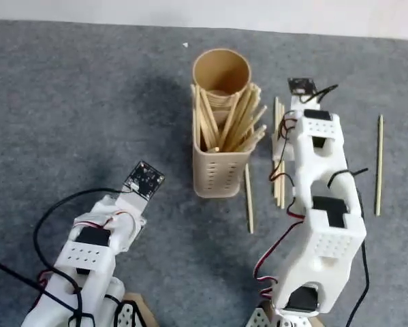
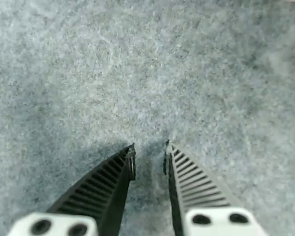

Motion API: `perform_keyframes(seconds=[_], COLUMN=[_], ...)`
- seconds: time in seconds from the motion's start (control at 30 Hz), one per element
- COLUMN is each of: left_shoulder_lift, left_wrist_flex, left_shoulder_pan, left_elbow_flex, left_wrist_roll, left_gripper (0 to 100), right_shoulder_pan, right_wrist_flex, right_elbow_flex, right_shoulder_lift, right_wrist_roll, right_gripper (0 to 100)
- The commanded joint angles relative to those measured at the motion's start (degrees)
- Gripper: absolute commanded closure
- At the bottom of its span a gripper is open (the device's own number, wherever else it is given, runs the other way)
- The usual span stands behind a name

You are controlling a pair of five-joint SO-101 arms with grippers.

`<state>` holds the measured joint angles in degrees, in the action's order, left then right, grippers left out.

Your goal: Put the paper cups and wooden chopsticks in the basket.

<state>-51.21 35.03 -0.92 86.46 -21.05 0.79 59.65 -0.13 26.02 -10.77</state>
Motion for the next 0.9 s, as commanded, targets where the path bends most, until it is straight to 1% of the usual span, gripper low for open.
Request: perform_keyframes(seconds=[0.0, 0.2, 0.27, 0.33, 0.4, 0.43, 0.5, 0.57, 0.67, 0.8, 0.87], left_shoulder_lift=[-0.7, -0.7, -0.7, -0.7, -0.7, -0.7, -0.7, -0.7, -0.7, -0.7, -0.7], left_wrist_flex=[-0.6, -0.6, -0.6, -0.6, -0.6, -0.6, -0.6, -0.6, -0.6, -0.6, -0.6], left_shoulder_pan=[-0.7, -0.7, -0.7, -0.7, -0.7, -0.7, -0.7, -0.7, -0.7, -0.7, -0.7], left_elbow_flex=[-0.1, -0.1, -0.1, -0.1, -0.1, -0.1, -0.1, -0.1, -0.1, -0.1, -0.1], left_wrist_roll=[-0.5, -0.5, -0.5, -0.5, -0.5, -0.5, -0.5, -0.5, -0.5, -0.5, -0.5], left_gripper=[87, 87, 87, 87, 87, 87, 87, 87, 87, 87, 87], right_shoulder_pan=[1.2, 0.9, 0.8, 0.6, 0.0, -0.4, -1.6, -2.9, -3.6, -1.3, 1.1], right_wrist_flex=[-0.7, -0.4, -0.2, -0.1, 1.1, 2.5, 4.0, 3.9, 3.9, 3.3, 0.0], right_elbow_flex=[-2.4, -2.9, -2.6, -2.6, -2.9, -2.9, -3.7, -5.6, -5.9, -5.9, -5.8], right_shoulder_lift=[1.3, 4.3, 4.4, 4.3, 4.2, 4.1, 2.7, -2.3, -14.5, -34.2, -43.4], right_wrist_roll=[-1.3, -1.3, -1.3, -1.3, -1.0, -1.0, 1.6, 4.7, 7.2, 11.5, 13.3], right_gripper=[78.9, 79.8, 87.1, 99.5, 98.1, 99.2, 99.3, 99.3, 99.3, 99.3, 99.3])
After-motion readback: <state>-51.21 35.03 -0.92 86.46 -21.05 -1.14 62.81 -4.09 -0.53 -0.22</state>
